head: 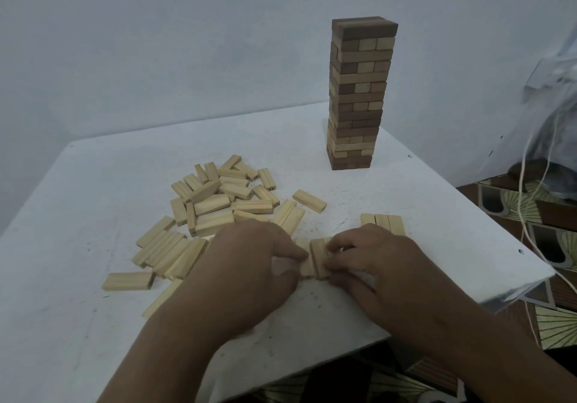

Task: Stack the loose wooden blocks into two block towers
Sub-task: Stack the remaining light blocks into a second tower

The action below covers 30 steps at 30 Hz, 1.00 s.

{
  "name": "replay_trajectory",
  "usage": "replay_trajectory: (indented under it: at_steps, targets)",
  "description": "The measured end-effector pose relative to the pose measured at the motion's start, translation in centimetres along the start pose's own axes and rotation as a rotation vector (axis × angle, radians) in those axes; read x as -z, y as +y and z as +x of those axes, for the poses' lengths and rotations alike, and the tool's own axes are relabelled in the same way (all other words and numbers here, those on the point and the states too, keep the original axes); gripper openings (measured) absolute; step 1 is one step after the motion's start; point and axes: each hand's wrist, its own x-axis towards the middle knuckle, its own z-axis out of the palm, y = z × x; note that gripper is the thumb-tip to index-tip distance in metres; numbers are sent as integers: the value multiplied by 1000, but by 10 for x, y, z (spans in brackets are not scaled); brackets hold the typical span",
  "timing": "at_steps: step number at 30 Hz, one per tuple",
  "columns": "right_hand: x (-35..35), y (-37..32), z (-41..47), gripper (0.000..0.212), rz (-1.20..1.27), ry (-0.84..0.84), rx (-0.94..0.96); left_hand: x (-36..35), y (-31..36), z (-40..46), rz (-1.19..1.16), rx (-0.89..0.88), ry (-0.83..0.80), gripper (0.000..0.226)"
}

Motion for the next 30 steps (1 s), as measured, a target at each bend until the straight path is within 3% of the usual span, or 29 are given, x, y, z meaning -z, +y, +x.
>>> replay_trajectory:
  at_steps: [8, 15, 22, 25, 30]
  targets:
    - [2, -3, -1, 12, 42, 12, 10, -2, -1, 3, -47, 38, 8, 10]
    - [3, -6, 0, 27, 50, 28, 10, -1, -1, 2, -80, 56, -4, 12]
    - [4, -9, 0, 15, 58, 37, -15, 0, 0, 3, -44, 65, -16, 15]
    - [4, -13, -1, 24, 68, 0, -64, 0, 1, 5, -47, 64, -41, 11]
    - [-3, -25, 3, 38, 39, 1, -160, -3, -6, 9, -16, 40, -75, 46]
